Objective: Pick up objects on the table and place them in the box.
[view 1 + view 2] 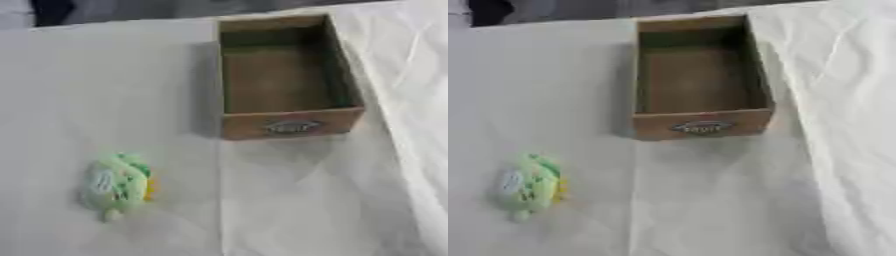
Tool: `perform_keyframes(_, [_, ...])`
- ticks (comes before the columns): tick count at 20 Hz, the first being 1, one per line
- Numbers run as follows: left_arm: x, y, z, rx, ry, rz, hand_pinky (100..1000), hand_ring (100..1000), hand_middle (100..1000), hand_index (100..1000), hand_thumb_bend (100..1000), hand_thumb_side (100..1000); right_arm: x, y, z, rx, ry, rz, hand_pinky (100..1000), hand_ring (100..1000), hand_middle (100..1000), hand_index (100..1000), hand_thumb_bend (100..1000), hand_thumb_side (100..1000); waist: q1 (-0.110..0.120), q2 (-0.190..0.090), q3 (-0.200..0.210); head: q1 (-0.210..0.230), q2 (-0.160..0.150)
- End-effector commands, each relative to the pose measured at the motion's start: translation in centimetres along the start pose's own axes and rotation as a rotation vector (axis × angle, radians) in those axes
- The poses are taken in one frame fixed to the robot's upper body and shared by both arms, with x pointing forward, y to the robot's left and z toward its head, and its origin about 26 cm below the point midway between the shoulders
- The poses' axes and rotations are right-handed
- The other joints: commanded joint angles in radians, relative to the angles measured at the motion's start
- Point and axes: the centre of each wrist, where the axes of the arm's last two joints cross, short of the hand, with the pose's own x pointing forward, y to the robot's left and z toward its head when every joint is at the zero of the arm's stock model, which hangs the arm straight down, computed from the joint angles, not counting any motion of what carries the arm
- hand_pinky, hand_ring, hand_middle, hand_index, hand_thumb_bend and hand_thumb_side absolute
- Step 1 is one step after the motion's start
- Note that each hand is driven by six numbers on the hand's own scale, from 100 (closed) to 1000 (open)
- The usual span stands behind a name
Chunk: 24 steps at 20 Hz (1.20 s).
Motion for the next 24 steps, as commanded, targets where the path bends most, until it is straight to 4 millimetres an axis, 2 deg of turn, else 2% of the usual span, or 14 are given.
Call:
perform_keyframes(1, [0.6, 0.4, -0.6, -0.006, -0.029, -0.014, 556, 496, 564, 901, 149, 1000, 0.6, -0.3, -0.8, -0.001, -0.04, 0.0, 795, 853, 656, 772, 100, 1000, -0.004, -0.019, -0.001, 0.005, -0.016])
perform_keyframes(5, [0.6, 0.7, -0.8, -0.019, -0.041, -0.039, 558, 498, 567, 902, 165, 1000, 0.6, -0.3, -0.9, 0.001, -0.043, -0.002, 795, 853, 656, 773, 100, 1000, -0.003, -0.02, -0.003, 0.012, -0.021])
perform_keyframes(9, [0.9, 1.8, -1.6, -0.046, -0.071, -0.126, 562, 504, 571, 896, 219, 1000, 0.6, -0.3, -1.0, 0.004, -0.048, -0.002, 796, 852, 656, 773, 100, 1000, -0.001, -0.024, -0.005, 0.02, -0.016])
perform_keyframes(17, [2.4, 4.2, -5.1, -0.196, -0.198, -0.36, 568, 538, 579, 861, 257, 1000, 0.7, -0.5, -1.2, 0.014, -0.062, 0.006, 796, 849, 657, 774, 100, 1000, 0.007, -0.038, -0.005, 0.011, 0.006])
perform_keyframes(21, [3.5, 4.4, -7.0, -0.295, -0.247, -0.476, 572, 570, 599, 845, 270, 1000, 0.7, -0.6, -1.2, 0.018, -0.065, 0.007, 796, 848, 657, 774, 100, 1000, 0.008, -0.045, -0.004, -0.006, 0.011])
perform_keyframes(24, [4.2, 4.3, -7.8, -0.395, -0.265, -0.568, 587, 621, 645, 862, 272, 1000, 0.7, -0.6, -1.3, 0.02, -0.067, 0.008, 796, 848, 656, 774, 100, 1000, 0.009, -0.048, -0.004, -0.001, 0.016])
